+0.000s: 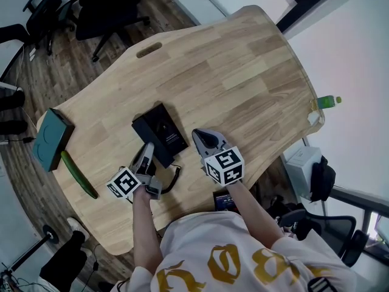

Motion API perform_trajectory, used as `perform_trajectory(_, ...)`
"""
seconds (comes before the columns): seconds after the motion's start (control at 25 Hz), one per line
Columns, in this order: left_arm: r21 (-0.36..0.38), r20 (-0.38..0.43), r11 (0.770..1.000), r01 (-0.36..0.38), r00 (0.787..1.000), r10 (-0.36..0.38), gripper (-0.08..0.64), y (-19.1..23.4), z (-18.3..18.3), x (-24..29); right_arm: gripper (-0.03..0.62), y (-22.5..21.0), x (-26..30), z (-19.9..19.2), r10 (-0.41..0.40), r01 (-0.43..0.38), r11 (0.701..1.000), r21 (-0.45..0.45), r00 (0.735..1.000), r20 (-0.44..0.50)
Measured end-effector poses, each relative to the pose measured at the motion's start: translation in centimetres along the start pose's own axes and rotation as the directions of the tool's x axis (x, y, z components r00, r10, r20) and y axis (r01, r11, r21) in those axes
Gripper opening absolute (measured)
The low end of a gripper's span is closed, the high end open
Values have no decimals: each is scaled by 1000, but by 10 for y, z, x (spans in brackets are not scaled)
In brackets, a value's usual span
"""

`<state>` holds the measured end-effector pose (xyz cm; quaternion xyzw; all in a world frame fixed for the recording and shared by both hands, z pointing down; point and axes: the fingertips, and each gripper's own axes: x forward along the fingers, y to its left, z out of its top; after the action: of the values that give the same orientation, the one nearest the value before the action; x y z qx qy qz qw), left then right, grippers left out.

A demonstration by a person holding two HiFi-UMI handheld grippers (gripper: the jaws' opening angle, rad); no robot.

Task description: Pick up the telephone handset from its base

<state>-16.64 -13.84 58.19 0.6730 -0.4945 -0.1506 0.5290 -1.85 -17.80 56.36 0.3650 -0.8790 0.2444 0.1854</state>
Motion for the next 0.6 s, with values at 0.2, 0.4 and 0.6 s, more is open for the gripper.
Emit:
perform_trajectory(0.2, 6, 2, 1000, 13, 1000, -13, 72, -6, 4, -2, 5, 2, -3, 7, -3, 3, 1000, -7, 1000, 14)
perform_trajectory(0.4, 33, 0, 999, 40, 999, -40, 72, -17, 5, -4, 5, 6, -8, 14, -1, 2, 1000, -19, 1000, 31)
perform_trajectory(0.6, 48, 2, 996, 78, 997, -79, 72, -33, 6, -9, 5, 14, -15, 21, 3, -2, 999, -33, 998, 59)
